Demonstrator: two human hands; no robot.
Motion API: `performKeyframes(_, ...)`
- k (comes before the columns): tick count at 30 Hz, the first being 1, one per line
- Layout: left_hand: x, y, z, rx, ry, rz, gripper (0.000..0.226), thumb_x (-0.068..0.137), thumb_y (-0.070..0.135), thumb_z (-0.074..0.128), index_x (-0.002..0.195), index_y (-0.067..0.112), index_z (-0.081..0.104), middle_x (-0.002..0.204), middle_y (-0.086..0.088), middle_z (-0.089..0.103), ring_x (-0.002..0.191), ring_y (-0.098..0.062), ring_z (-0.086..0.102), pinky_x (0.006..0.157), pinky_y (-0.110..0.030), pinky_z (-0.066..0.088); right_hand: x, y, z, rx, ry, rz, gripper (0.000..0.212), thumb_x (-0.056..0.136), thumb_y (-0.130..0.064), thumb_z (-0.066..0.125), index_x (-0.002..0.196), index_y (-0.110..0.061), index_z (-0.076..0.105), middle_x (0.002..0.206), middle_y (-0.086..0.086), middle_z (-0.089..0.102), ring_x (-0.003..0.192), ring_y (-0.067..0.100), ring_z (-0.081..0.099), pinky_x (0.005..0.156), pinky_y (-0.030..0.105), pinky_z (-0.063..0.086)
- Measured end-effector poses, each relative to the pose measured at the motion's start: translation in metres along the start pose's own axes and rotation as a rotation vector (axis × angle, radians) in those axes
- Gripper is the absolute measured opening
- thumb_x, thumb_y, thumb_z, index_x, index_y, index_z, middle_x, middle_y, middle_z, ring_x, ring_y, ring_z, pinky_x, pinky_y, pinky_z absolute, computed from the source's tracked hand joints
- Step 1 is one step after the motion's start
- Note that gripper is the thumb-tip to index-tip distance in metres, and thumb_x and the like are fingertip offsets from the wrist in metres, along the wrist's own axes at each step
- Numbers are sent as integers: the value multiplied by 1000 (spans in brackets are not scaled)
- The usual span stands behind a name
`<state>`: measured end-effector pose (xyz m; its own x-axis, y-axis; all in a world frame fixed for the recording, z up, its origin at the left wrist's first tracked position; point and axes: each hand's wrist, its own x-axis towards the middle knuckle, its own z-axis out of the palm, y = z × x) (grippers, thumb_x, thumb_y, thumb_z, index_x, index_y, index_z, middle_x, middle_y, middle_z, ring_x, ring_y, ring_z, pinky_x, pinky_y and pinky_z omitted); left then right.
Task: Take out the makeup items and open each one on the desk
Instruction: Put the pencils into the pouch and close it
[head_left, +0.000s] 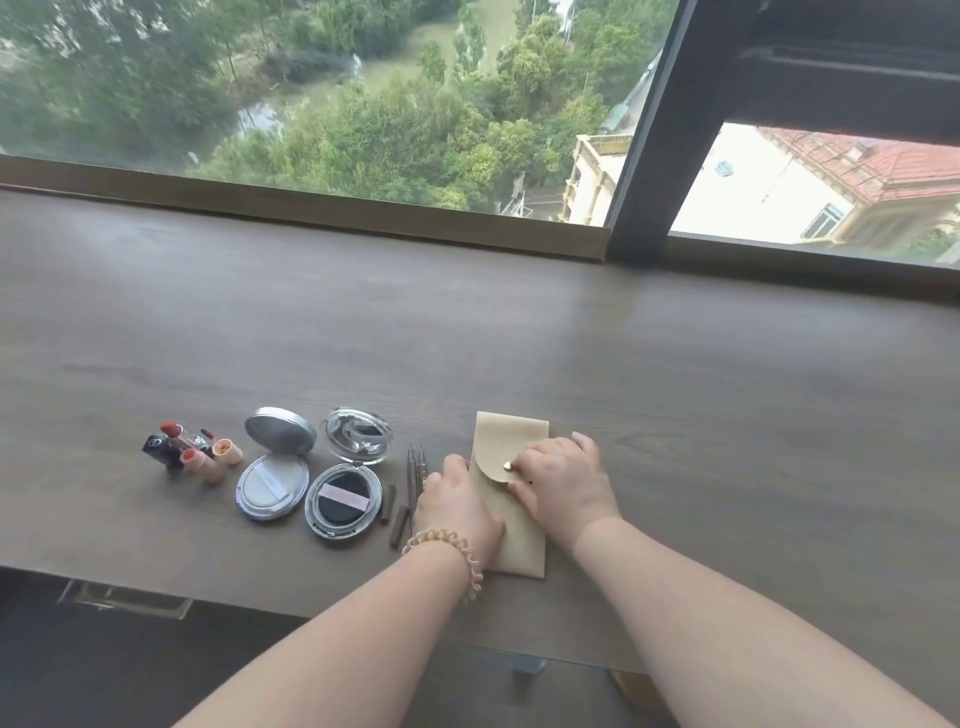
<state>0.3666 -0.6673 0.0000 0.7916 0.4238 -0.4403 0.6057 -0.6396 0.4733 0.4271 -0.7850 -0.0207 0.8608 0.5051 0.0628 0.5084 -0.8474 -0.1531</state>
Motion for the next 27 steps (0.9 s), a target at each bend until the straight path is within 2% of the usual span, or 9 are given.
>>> performKeyframes(3, 0, 3, -1, -48, 12, -39, 61, 70, 26, 71, 120, 15, 37, 121, -10, 54, 114, -28, 54, 93, -34, 43, 0, 0, 0, -2, 91, -18, 20, 60, -22, 82, 57, -21, 61, 59, -5, 64, 77, 21, 69, 89, 39, 28)
performKeyframes(6, -4, 11, -13, -239, 73, -49, 70, 66, 29, 73, 125, 15, 39, 118, -6, 57, 112, -26, 56, 90, -30, 43, 0, -1, -15, 100, 221, -23, 14, 76, -25, 55, 64, -20, 60, 65, -4, 65, 81, 21, 68, 91, 39, 28)
performKeyframes(8, -6, 18, -26, -419, 41, -55, 61, 60, 35, 77, 112, 18, 49, 104, 2, 60, 101, -20, 60, 84, -28, 46, -1, 0, -29, 150, 298, -16, 22, 81, -28, 45, 68, -19, 61, 70, -3, 66, 82, 20, 67, 92, 38, 29)
performKeyframes(10, -5, 24, -39, -681, -124, -51, 43, 58, 32, 78, 93, 15, 60, 93, 0, 68, 88, -20, 66, 81, -34, 54, -1, -1, -44, 191, 366, -2, 24, 82, -28, 45, 69, -17, 61, 72, -2, 66, 78, 22, 66, 91, 36, 29)
performKeyframes(13, -11, 35, -57, -1035, -418, -24, 20, 78, 3, 69, 98, 2, 66, 92, -16, 70, 78, -27, 68, 73, -38, 58, 2, -4, -67, 240, 384, -2, 22, 82, -28, 47, 72, -15, 62, 74, -1, 67, 77, 25, 65, 85, 32, 32)
performKeyframes(18, -22, 46, -81, -990, -424, 126, 19, 82, -11, 56, 85, 5, 65, 83, -14, 67, 74, -26, 64, 77, -39, 54, 5, -12, -99, 268, 375, -76, 24, 77, -35, 51, 78, -18, 68, 87, -2, 73, 89, 22, 68, 84, 35, 43)
performKeyframes(22, -29, 42, -97, -968, -429, 150, 14, 81, -8, 60, 89, 2, 64, 85, -17, 68, 72, -27, 65, 72, -38, 55, 8, -22, -117, 296, 359, -90, 33, 83, -38, 45, 73, -17, 68, 71, 0, 71, 66, 28, 63, 76, 37, 44)
performKeyframes(25, -37, 30, -108, -890, -452, 217, 15, 79, -7, 63, 92, 0, 65, 89, -19, 68, 79, -30, 65, 80, -44, 54, 12, -25, -135, 537, 387, 164, 23, 90, -32, 52, 74, -19, 61, 66, -1, 63, 67, 26, 56, 64, 33, 41)
performKeyframes(27, -43, 19, -111, -852, -471, 248, 18, 72, -2, 70, 90, 3, 66, 87, -16, 69, 78, -27, 65, 78, -41, 54, 20, -15, -151, 683, 422, 362, 22, 92, -28, 55, 74, -16, 59, 66, -1, 59, 69, 24, 54, 64, 33, 41)
